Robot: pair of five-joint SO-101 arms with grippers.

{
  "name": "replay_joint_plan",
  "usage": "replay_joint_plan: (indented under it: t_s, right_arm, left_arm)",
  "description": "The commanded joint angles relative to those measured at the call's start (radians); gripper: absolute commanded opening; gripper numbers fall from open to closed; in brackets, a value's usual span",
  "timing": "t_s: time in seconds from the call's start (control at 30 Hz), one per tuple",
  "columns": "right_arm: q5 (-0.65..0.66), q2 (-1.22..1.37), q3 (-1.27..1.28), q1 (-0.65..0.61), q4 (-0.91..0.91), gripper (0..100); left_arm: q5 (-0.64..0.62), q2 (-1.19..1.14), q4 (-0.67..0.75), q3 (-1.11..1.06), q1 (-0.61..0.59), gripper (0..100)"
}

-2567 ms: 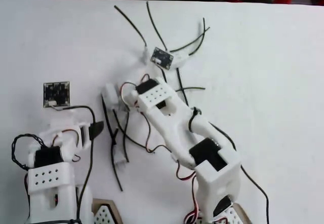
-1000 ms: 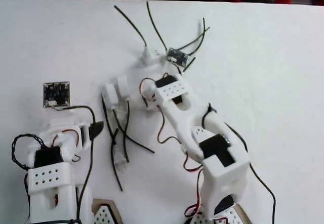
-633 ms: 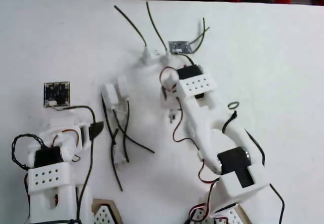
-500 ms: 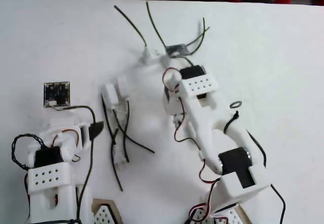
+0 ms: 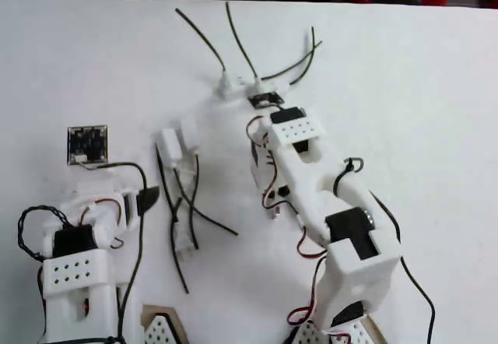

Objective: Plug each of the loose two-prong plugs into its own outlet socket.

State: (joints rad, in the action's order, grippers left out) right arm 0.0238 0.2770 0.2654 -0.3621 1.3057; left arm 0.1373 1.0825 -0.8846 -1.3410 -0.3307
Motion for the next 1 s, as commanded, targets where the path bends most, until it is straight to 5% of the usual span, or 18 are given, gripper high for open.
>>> replay_joint_plan:
  t_s: [0.0,0.97]
  right_arm:
    - [0.003,0.008,0.008,-0.001,0.047,8.1]
    - [0.009,-0.077,-0.012,0.001,0.243,1.9]
  left_arm:
    - [0.009,0.022,0.021,0.003,-0.007,36]
    - [0.009,0.022,0.021,0.003,-0.007,36]
